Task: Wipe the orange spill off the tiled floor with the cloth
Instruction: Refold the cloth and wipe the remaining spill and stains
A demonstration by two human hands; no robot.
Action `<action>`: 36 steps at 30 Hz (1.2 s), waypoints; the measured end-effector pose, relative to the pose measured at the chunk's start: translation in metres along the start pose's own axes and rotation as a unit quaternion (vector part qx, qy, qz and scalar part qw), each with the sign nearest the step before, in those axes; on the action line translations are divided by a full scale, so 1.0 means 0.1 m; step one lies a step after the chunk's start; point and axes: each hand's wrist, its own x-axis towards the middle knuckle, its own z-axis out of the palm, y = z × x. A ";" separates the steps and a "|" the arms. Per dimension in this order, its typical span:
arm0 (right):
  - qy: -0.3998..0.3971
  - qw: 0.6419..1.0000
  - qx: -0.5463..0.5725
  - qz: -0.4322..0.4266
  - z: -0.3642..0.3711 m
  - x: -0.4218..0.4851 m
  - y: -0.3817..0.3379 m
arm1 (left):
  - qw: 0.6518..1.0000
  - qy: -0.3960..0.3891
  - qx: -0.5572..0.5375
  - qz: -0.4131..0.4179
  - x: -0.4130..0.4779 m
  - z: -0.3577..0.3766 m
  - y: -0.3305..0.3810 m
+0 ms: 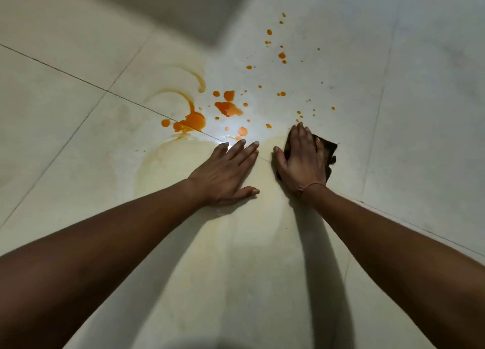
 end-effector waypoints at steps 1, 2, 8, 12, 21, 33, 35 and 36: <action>-0.002 1.000 0.002 -0.030 -0.02 -0.07 0.01 | 1.000 -0.011 0.006 0.001 0.05 0.01 0.00; -0.008 0.998 0.004 -0.059 -0.04 -0.14 0.06 | 1.000 -0.018 0.005 -0.001 0.08 0.03 0.00; 0.007 1.000 0.010 0.020 -0.07 0.47 0.44 | 0.999 -0.018 -0.024 -0.014 0.10 0.13 0.05; 0.013 0.998 0.005 0.061 -0.21 1.20 0.17 | 0.999 -0.029 -0.028 -0.013 0.09 0.16 0.03; -0.066 0.983 -0.015 -0.172 -0.33 0.70 0.82 | 0.992 -0.117 -0.011 -0.040 0.13 -0.06 0.12; -0.008 1.000 0.023 -0.008 -0.23 0.73 0.46 | 0.971 -0.206 -0.012 -0.123 0.29 -0.37 0.37; -0.012 0.996 0.019 -0.090 -0.20 0.71 0.11 | 0.972 -0.187 -0.018 -0.139 0.25 -0.39 0.40; -0.026 0.988 0.027 -0.147 -0.17 0.54 -0.03 | 0.972 -0.172 -0.030 -0.158 0.17 -0.40 0.45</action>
